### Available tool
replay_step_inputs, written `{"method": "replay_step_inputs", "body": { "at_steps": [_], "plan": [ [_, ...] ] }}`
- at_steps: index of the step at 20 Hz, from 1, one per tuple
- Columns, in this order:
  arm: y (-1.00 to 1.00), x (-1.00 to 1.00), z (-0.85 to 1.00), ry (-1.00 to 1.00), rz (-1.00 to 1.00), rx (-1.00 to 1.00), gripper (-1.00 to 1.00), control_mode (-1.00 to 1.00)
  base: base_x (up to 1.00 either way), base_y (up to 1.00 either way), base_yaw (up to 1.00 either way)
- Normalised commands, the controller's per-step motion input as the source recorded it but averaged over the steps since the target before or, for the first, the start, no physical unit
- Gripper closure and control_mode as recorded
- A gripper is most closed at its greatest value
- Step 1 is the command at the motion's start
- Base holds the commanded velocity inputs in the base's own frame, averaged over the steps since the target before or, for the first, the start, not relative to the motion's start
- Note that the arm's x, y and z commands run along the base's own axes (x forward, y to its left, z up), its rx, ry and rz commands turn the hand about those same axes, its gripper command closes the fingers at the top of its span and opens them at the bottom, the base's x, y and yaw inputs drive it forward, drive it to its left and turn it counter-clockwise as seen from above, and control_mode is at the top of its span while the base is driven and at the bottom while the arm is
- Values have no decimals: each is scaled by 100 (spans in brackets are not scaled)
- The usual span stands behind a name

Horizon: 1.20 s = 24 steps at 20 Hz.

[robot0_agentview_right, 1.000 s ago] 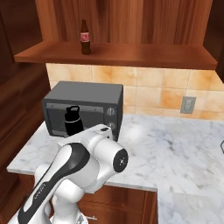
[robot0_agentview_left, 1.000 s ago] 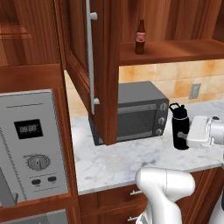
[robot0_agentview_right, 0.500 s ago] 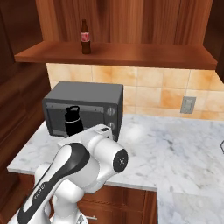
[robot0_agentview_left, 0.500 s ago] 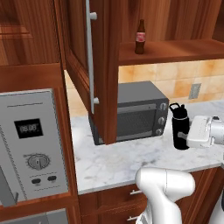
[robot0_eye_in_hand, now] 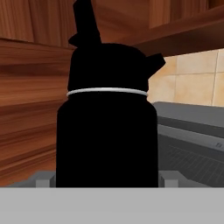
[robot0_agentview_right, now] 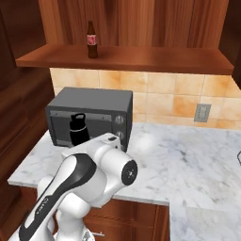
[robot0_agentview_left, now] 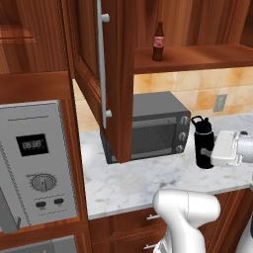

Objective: Pick the water bottle, water bottle, bottled drink from the counter and place them in the open cabinet.

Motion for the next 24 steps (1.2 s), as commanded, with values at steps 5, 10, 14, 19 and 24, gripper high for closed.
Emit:
{"method": "replay_step_inputs", "body": {
  "at_steps": [5, 10, 14, 19, 24],
  "plan": [
    [0, -6, 48, 1, 0, 0, 100, -100, 0, 0, 0],
    [-6, -4, 65, 3, 0, 0, 100, -100, 0, 0, 0],
    [-15, -2, 63, 6, 0, 0, 100, -100, 0, 0, 0],
    [-24, -10, 63, -10, 6, 0, 100, -100, 0, 0, 0],
    [-16, -5, 64, -15, 3, 0, 100, -100, 0, 0, 0]
  ]
}}
